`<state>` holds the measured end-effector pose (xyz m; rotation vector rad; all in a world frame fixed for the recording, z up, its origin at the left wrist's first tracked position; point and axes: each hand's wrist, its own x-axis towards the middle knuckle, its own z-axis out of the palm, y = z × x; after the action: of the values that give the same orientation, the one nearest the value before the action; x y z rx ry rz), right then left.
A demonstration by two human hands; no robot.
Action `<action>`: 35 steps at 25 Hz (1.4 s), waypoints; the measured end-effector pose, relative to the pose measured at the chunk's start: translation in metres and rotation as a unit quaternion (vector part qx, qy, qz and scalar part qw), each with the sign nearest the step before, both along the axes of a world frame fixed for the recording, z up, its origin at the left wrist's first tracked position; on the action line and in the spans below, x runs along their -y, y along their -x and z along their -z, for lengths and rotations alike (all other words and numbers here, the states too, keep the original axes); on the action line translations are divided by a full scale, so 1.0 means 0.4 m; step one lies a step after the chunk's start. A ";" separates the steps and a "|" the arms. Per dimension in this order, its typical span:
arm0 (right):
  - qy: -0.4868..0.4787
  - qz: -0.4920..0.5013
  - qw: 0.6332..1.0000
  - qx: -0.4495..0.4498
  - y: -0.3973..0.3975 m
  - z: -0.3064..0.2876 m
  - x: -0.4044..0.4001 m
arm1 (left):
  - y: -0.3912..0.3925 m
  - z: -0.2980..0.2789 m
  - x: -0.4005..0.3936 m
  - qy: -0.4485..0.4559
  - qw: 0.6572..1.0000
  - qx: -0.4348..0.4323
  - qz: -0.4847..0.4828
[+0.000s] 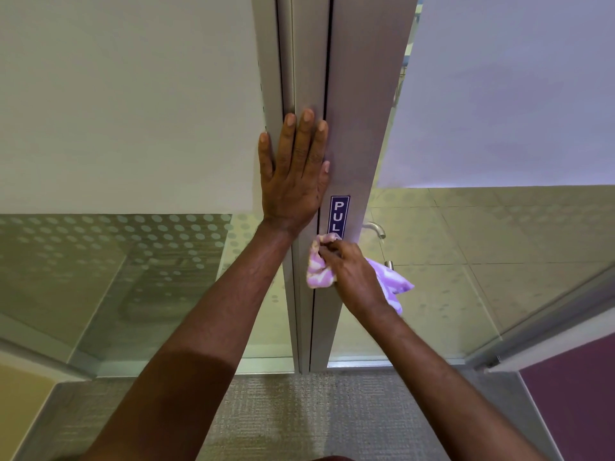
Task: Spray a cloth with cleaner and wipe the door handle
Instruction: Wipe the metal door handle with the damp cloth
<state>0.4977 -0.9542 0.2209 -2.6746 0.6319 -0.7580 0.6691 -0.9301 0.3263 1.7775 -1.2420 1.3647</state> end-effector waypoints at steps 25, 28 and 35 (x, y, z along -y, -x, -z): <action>0.096 0.180 0.931 -0.303 -0.015 0.062 -0.130 | -0.003 0.002 0.001 0.003 1.000 0.008 -0.004; 0.135 0.184 0.921 -0.317 -0.007 0.078 -0.121 | -0.003 0.002 0.000 0.004 1.000 0.007 -0.004; 0.023 0.166 0.968 -0.190 0.000 0.071 -0.039 | -0.007 0.001 0.005 0.005 1.000 0.008 -0.009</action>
<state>0.4976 -0.9384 0.1926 -2.8147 1.1916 -0.3307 0.6718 -0.9320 0.3259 1.7783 -1.2298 1.3954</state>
